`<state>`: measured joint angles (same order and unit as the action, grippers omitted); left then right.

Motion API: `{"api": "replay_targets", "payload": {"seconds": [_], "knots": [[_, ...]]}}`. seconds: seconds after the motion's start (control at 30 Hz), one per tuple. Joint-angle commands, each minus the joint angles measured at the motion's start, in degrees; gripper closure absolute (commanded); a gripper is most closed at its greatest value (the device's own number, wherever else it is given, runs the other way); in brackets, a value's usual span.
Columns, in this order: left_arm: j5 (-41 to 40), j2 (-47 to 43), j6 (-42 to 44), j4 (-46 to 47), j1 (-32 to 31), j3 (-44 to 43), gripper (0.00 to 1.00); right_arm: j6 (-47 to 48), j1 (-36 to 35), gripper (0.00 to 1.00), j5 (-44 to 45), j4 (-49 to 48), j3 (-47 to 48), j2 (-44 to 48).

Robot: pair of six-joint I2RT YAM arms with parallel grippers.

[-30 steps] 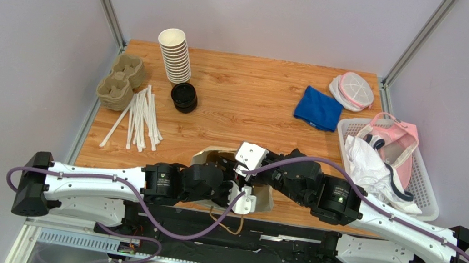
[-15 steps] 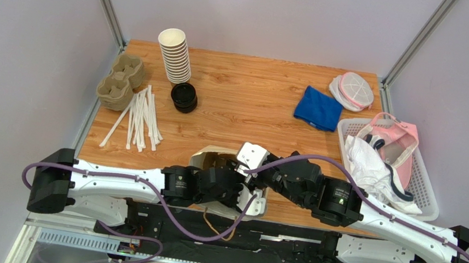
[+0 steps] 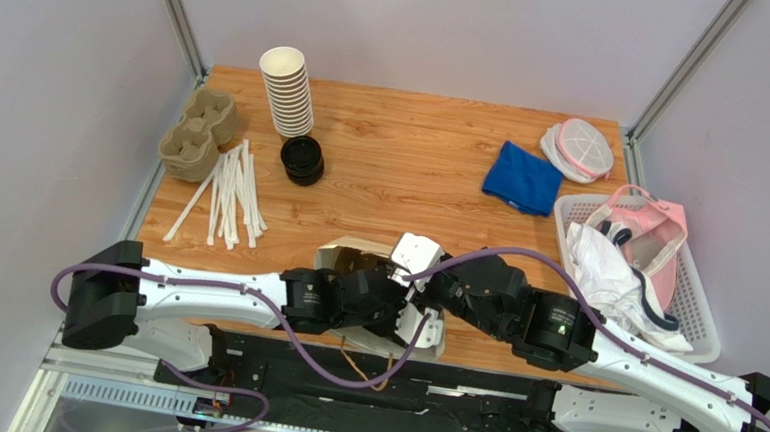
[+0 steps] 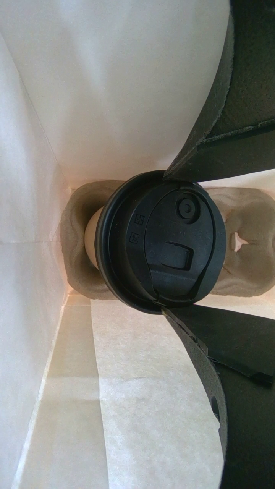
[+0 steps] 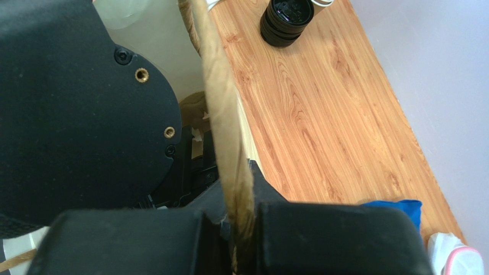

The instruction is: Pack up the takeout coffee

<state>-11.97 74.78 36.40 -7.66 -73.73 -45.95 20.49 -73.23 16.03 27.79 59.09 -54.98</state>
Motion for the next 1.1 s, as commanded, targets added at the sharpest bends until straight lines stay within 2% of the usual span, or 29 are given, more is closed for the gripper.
{"api": "replay_targets", "payload": {"seconds": [0.0, 0.6, 0.73, 1.07], "knots": [[3.3, 1.8, -0.5, -2.1, 1.3, -2.6, 0.80, -3.5, 0.9, 1.00, -3.7, -0.6, 3.3, 0.6], [16.5, 9.1, 2.0, -10.4, 5.8, -9.5, 0.81, -11.7, 9.8, 1.00, -15.0, 4.4, 6.6, -2.0], [17.8, 12.8, 3.1, -12.9, 6.2, -12.7, 0.82, -12.0, 13.9, 1.00, -20.6, 5.3, 7.3, -2.8], [19.9, 20.9, 5.0, -18.6, 7.0, -17.7, 0.83, -11.2, 18.4, 1.00, -25.1, 6.3, 7.2, -2.9]]}}
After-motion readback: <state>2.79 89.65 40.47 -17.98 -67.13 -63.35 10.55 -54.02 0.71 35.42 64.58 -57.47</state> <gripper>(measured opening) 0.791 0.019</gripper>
